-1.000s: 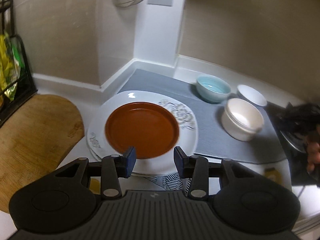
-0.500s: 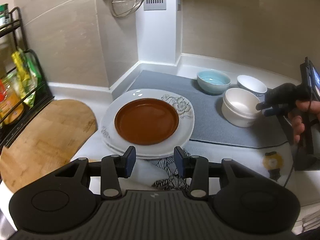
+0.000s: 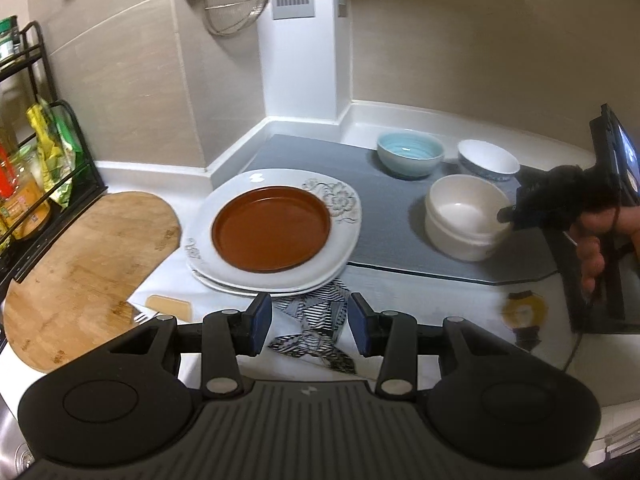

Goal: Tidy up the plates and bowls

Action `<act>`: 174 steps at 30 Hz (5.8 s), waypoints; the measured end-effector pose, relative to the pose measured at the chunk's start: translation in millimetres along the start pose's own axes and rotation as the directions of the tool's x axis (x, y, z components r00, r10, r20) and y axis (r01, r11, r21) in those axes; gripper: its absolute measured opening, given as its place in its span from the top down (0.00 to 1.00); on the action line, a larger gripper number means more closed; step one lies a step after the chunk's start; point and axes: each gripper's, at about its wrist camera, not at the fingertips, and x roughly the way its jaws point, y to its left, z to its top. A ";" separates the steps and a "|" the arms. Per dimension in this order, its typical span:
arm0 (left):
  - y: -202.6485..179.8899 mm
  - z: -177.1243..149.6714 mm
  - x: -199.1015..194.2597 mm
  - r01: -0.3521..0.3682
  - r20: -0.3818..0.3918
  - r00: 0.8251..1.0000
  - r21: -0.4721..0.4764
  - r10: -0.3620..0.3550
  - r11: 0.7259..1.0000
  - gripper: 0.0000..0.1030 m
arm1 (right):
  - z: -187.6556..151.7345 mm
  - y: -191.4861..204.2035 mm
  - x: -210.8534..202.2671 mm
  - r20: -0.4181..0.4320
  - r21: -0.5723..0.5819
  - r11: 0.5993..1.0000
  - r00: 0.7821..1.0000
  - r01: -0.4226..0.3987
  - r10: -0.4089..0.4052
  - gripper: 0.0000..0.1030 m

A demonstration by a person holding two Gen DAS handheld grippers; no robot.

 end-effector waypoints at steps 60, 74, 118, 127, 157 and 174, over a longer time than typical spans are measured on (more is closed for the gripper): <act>-34.3 199.6 313.5 0.388 -0.049 0.912 -0.218 -0.407 0.895 0.65 | -49.9 68.6 -142.5 0.194 0.033 0.914 0.894 0.405 -0.404 0.78; -28.1 202.5 341.2 0.446 -0.196 0.861 -0.156 -0.470 0.882 0.88 | -45.4 56.7 -136.0 0.181 0.079 0.921 0.903 0.381 -0.389 0.78; -46.6 167.9 293.2 0.538 -0.270 0.826 0.114 -0.495 0.835 0.87 | 39.6 62.9 47.1 -0.023 0.007 0.979 0.978 0.205 -0.205 0.92; -42.5 169.1 274.7 0.536 -0.253 0.832 0.144 -0.493 0.832 0.87 | 33.7 66.4 29.8 0.023 0.020 0.981 0.981 0.191 -0.191 0.92; -66.6 103.9 161.4 0.647 -0.350 0.754 0.249 -0.556 0.721 0.87 | -66.0 43.7 -94.2 0.031 0.150 0.956 0.965 0.253 -0.261 0.92; -72.4 93.2 167.3 0.641 -0.388 0.755 0.266 -0.529 0.720 0.83 | -74.3 40.0 -77.6 -0.034 0.129 0.949 0.958 0.286 -0.284 0.92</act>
